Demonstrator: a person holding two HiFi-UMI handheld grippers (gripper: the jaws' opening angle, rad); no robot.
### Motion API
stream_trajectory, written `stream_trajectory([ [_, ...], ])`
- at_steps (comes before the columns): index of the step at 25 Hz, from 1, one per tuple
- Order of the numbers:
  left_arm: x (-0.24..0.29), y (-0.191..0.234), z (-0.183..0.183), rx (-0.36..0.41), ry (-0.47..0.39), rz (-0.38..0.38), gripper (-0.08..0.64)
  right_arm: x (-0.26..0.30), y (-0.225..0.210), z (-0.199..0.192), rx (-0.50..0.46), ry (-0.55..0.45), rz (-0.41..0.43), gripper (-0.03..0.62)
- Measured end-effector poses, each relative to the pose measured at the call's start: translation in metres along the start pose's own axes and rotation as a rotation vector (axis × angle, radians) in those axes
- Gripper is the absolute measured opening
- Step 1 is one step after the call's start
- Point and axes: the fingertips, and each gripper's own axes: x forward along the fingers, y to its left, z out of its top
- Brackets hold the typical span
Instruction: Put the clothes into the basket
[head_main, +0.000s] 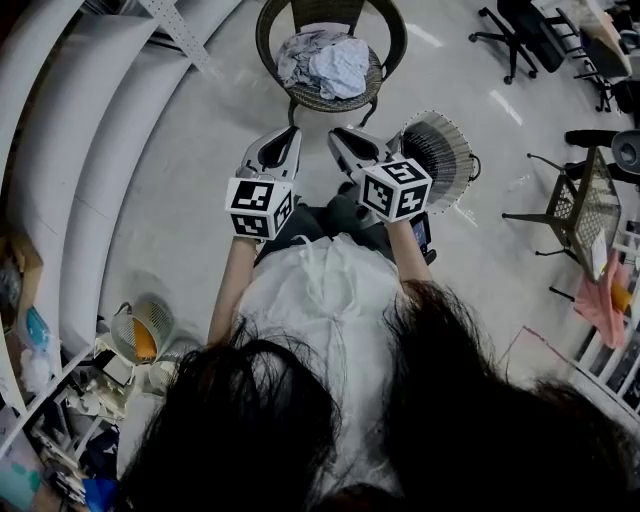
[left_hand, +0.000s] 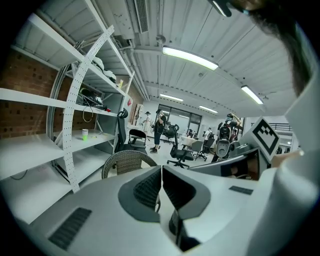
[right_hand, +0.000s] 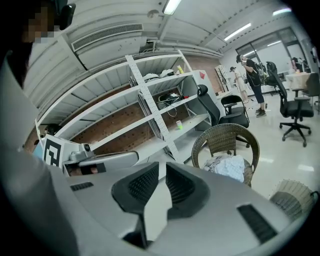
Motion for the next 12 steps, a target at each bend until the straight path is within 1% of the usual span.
stream_trajectory([
  [6, 0.013, 0.000, -0.005, -0.027, 0.008, -0.019, 0.021, -0.001, -0.012, -0.001, 0.003, 0.021, -0.029, 0.055],
  [12, 0.025, 0.009, -0.007, -0.042, 0.019, -0.011, 0.021, 0.011, -0.027, -0.001, 0.008, 0.047, -0.030, 0.055],
])
